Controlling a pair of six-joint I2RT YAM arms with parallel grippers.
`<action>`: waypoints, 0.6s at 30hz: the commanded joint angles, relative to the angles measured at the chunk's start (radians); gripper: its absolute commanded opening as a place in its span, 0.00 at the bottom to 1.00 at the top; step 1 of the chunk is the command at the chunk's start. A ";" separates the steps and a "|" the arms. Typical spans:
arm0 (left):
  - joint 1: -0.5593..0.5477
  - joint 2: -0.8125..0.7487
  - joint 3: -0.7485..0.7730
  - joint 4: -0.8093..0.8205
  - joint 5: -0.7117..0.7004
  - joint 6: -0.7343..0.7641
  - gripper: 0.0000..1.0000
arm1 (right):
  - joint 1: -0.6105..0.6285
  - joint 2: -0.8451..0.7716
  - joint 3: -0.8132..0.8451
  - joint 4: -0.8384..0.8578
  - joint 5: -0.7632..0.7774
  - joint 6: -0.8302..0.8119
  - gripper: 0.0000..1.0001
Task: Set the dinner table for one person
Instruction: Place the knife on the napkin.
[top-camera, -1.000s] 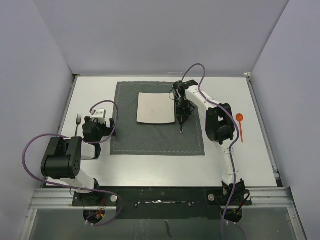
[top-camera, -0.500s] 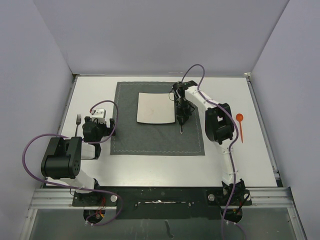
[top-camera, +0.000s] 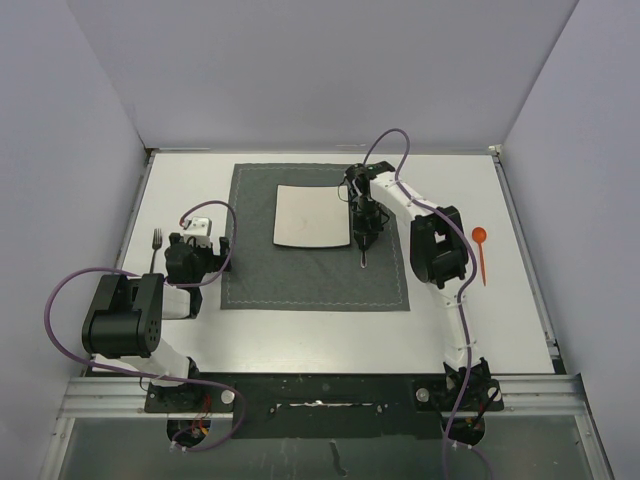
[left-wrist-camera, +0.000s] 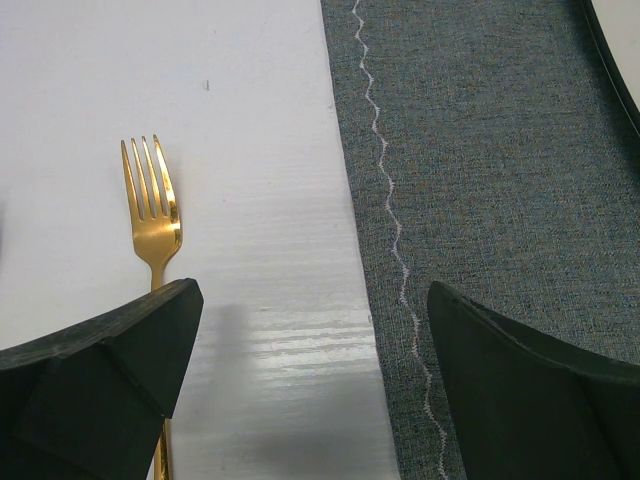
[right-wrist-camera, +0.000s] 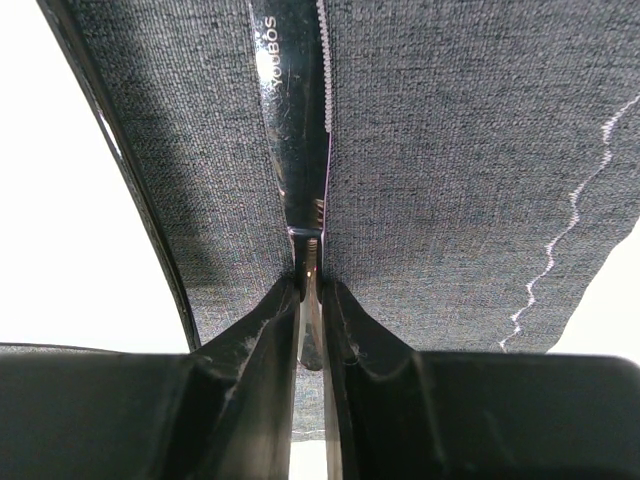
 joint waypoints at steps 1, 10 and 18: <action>0.002 0.017 0.026 0.039 -0.004 -0.010 0.98 | 0.006 0.008 0.038 -0.030 0.030 0.012 0.18; 0.002 0.016 0.026 0.039 -0.004 -0.010 0.98 | 0.010 0.011 0.071 -0.055 0.066 0.003 0.49; 0.002 0.015 0.026 0.037 -0.005 -0.010 0.98 | 0.013 -0.004 0.097 -0.075 0.087 -0.002 0.52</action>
